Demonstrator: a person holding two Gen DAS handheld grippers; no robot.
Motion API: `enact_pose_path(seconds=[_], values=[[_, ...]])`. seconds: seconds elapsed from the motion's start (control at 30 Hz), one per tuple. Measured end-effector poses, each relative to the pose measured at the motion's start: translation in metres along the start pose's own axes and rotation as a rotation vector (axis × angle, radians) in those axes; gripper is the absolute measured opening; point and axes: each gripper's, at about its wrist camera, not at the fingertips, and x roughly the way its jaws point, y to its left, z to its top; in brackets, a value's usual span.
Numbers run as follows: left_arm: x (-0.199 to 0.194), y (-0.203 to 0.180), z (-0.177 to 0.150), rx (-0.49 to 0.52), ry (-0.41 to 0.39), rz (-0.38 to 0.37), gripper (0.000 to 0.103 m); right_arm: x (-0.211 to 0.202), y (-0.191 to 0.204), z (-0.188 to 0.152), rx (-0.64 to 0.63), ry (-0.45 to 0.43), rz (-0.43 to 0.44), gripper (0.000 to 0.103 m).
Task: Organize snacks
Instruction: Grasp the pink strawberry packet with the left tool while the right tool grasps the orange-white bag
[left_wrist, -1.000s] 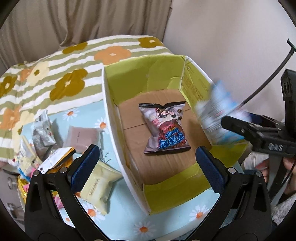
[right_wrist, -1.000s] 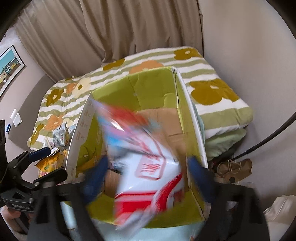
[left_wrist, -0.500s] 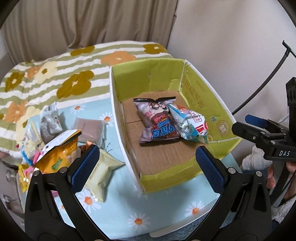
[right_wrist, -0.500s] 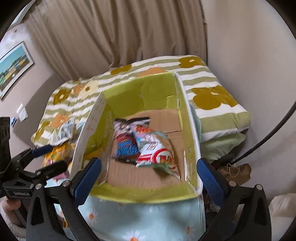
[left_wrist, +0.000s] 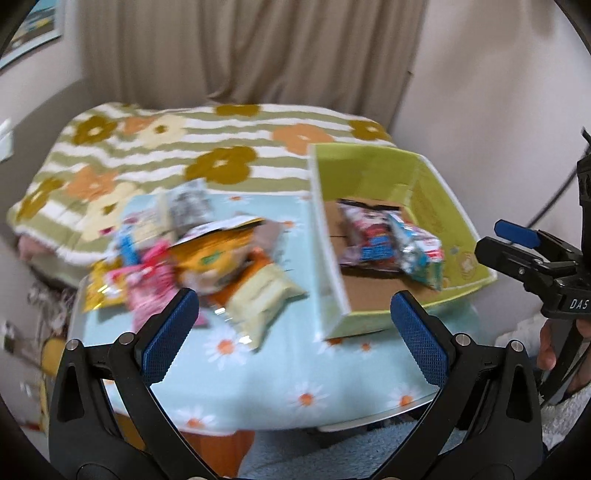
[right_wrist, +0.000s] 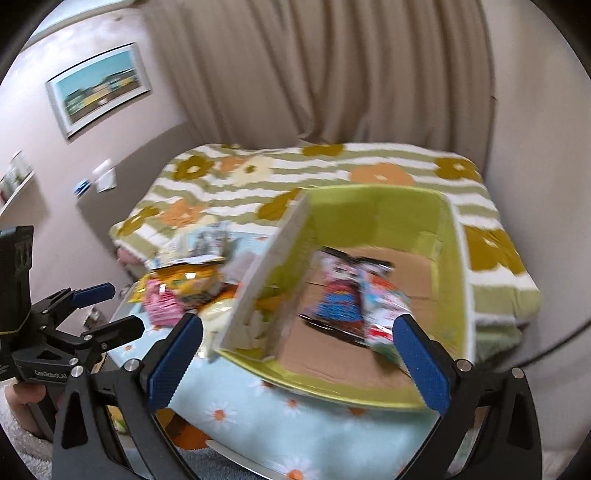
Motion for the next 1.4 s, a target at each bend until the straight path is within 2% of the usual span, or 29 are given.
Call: enact_pose_path(seconds=[0.13,0.3,0.43,0.53,0.63,0.83,0.97,1.17,1.4], values=[[-0.015,0.041,-0.014,-0.100,-0.018,0.077,0.103,0.019,0.032,0.008,-0.066,0.009,0.069,0.103],[-0.017,0.095,-0.027,-0.230,-0.004,0.129,0.103,0.052,0.076,0.022,-0.141,0.050,0.153,0.103],[-0.005,0.133,-0.031,-0.296,0.014,0.152,0.103,0.093,0.107,0.032,-0.154,0.113,0.185,0.103],[0.011,0.157,-0.030,-0.348,0.038,0.136,0.103,0.124,0.121,0.036,-0.123,0.170,0.204,0.103],[0.035,0.179,-0.029,-0.381,0.077,0.127,0.103,0.156,0.129,0.037,-0.099,0.237,0.184,0.102],[0.082,0.203,-0.026,-0.405,0.138,0.092,0.103,0.202,0.130,0.038,-0.045,0.341,0.162,0.102],[0.114,0.205,-0.025,-0.389,0.169,0.060,0.103,0.220,0.128,0.037,-0.027,0.377,0.136,0.102],[0.153,0.209,-0.024,-0.389,0.206,0.036,0.102,0.240,0.125,0.036,0.014,0.401,0.135,0.102],[0.176,0.214,-0.022,-0.393,0.228,0.025,0.101,0.257,0.131,0.034,0.006,0.411,0.117,0.102]])
